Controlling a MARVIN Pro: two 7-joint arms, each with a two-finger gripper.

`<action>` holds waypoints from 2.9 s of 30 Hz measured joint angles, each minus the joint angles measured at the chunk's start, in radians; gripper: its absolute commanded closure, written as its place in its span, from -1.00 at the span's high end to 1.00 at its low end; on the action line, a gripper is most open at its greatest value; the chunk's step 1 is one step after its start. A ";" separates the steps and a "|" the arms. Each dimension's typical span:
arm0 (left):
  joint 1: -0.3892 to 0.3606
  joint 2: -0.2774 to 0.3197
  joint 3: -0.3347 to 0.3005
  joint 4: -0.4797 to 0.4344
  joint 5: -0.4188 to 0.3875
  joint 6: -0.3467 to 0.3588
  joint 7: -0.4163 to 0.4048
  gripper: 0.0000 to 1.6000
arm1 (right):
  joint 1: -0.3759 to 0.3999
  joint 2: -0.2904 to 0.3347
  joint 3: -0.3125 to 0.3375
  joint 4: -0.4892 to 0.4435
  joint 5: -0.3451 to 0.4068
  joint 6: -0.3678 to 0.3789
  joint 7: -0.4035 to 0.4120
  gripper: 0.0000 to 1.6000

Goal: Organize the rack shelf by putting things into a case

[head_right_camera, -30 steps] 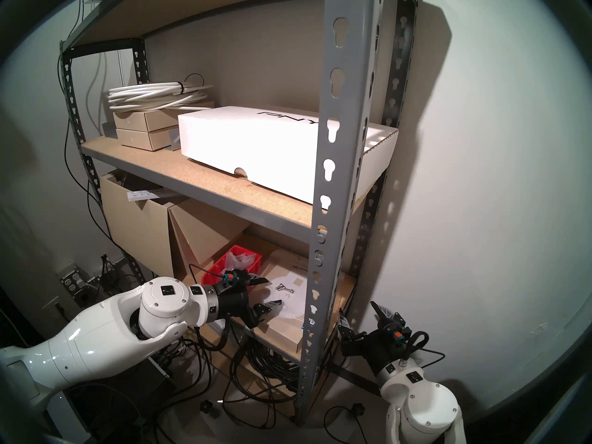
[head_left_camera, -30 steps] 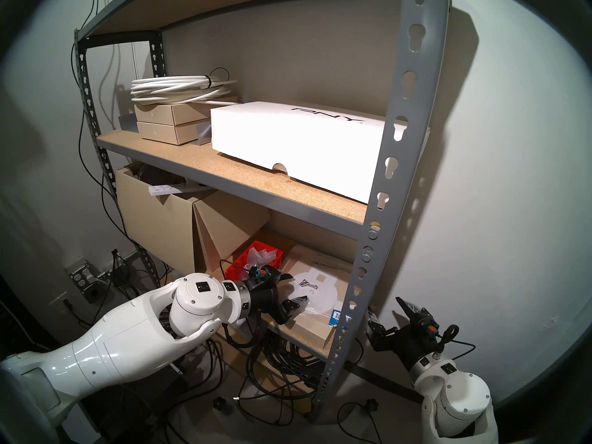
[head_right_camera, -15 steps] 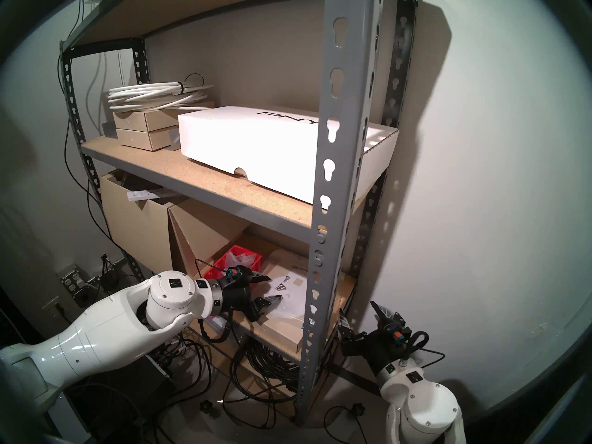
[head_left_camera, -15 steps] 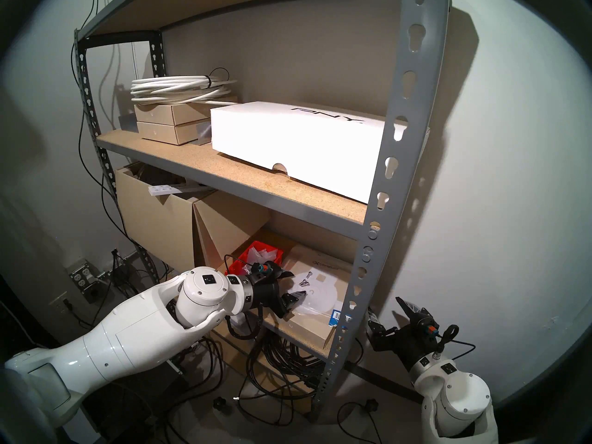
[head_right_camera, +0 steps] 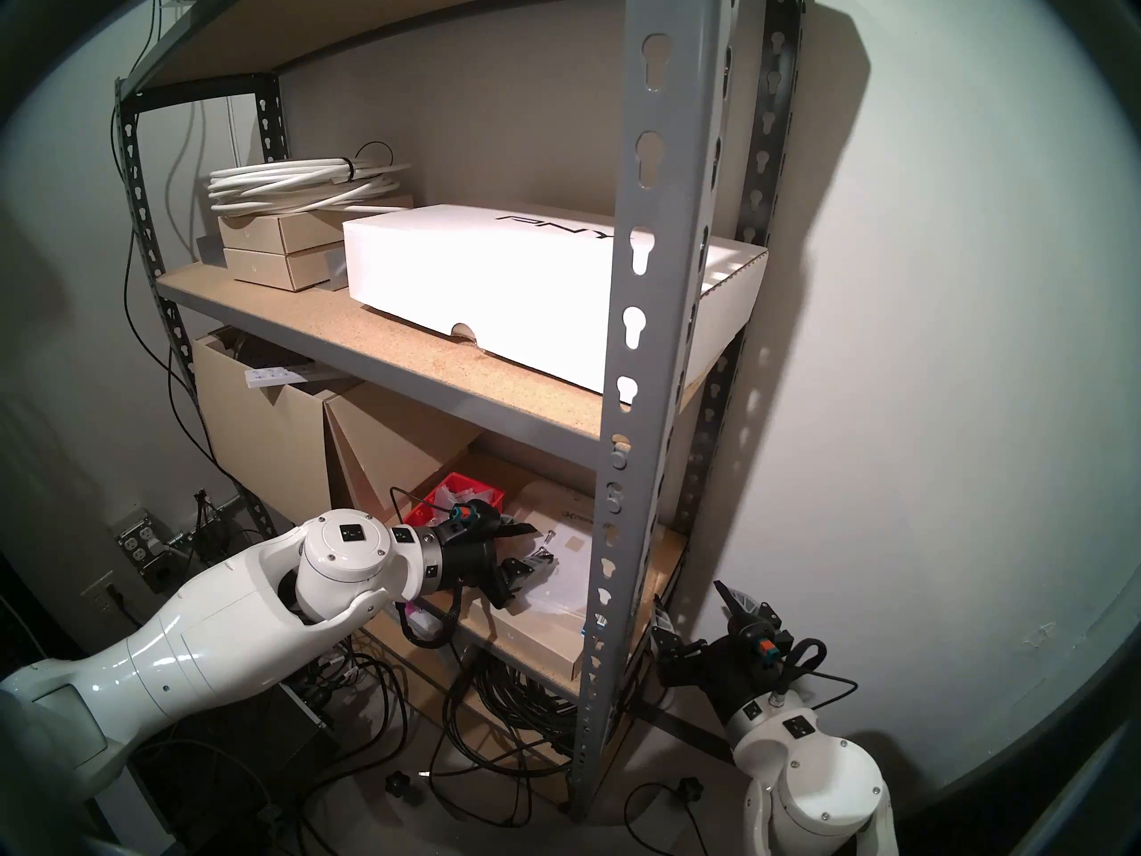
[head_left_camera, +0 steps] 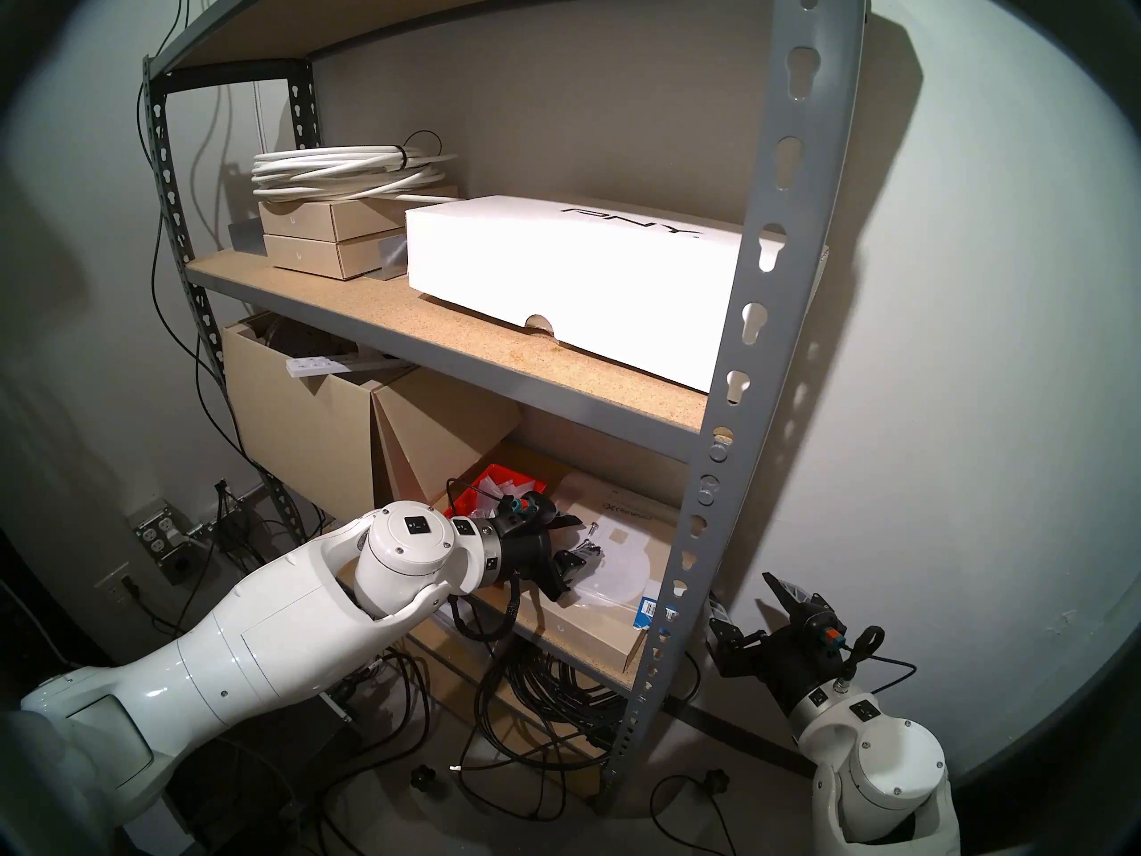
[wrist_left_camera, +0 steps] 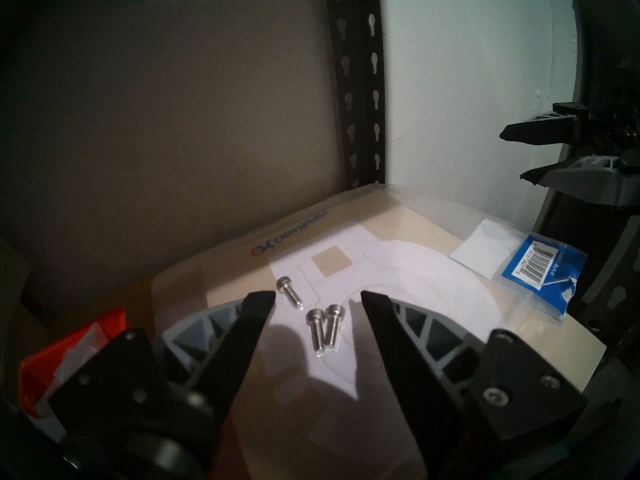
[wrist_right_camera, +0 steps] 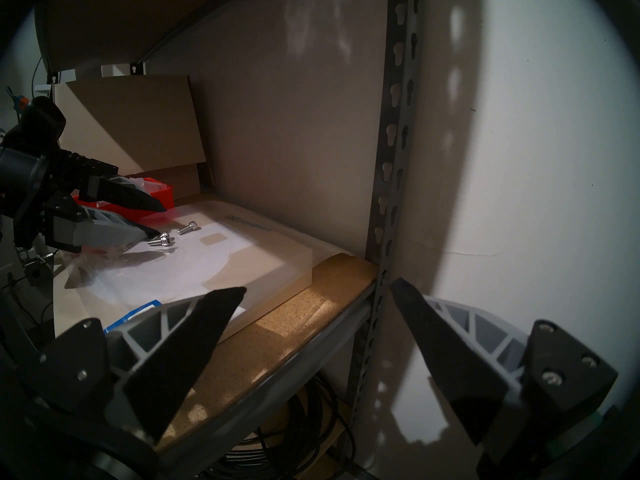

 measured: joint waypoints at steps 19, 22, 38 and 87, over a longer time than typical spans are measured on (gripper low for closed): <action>-0.004 -0.015 0.011 0.024 0.001 0.016 -0.012 0.15 | 0.000 -0.002 0.001 0.000 -0.001 0.000 0.001 1.00; -0.006 -0.020 0.016 0.039 0.006 0.016 -0.015 0.11 | 0.000 -0.002 0.001 0.000 -0.001 0.000 0.001 1.00; -0.018 -0.041 0.020 0.072 0.028 0.006 -0.027 -0.15 | 0.000 -0.003 0.001 0.000 -0.002 0.000 0.002 1.00; 0.028 0.048 -0.044 -0.049 -0.075 -0.007 0.016 -1.00 | 0.001 -0.006 0.003 0.000 -0.004 0.000 0.006 1.00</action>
